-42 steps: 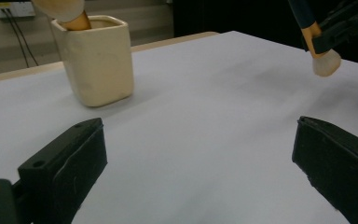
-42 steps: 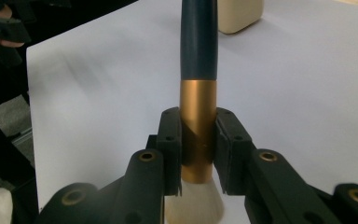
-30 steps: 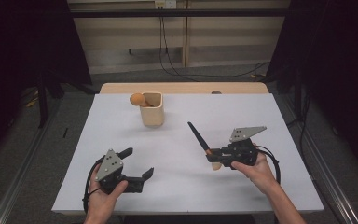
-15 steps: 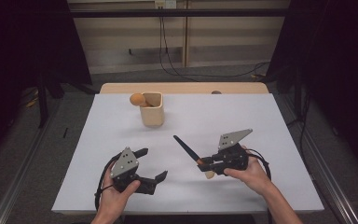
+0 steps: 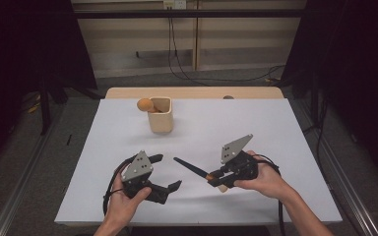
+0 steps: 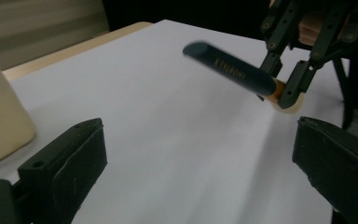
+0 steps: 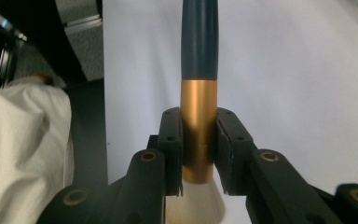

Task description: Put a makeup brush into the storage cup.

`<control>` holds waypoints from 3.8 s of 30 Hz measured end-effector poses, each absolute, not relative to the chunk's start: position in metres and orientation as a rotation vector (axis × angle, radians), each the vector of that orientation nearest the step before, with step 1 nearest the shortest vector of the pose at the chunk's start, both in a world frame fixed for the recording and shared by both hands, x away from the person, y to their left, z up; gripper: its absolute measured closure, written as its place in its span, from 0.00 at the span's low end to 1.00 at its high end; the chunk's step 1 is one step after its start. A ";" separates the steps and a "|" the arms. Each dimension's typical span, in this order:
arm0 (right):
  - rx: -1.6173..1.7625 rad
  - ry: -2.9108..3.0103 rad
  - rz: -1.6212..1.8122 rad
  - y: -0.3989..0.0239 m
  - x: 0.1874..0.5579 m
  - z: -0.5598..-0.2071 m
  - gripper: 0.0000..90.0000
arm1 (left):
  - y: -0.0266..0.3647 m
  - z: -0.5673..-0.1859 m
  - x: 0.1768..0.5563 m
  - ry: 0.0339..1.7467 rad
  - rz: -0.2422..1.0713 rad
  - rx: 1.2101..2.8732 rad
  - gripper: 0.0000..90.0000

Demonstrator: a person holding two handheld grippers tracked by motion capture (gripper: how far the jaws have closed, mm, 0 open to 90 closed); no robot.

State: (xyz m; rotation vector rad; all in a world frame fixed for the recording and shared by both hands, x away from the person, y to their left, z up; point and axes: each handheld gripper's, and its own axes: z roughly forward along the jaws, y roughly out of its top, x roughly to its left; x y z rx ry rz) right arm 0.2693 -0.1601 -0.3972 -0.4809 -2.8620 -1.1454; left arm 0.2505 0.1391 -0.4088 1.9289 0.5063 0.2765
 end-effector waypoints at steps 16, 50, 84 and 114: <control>-0.346 -2.932 -0.830 -0.145 0.276 -0.390 0.82 | 0.128 -0.398 0.265 0.460 0.193 2.048 0.04; -0.228 -2.962 -0.577 -0.124 0.290 -0.394 0.82 | 0.095 -0.396 0.295 0.261 -0.118 2.566 0.05; -0.165 -2.974 -0.590 -0.110 0.290 -0.393 0.82 | 0.068 -0.404 0.305 0.095 -0.188 2.571 0.49; -0.174 -2.985 -0.670 -0.111 0.292 -0.393 0.82 | 0.059 -0.408 0.305 0.052 -0.199 2.482 0.81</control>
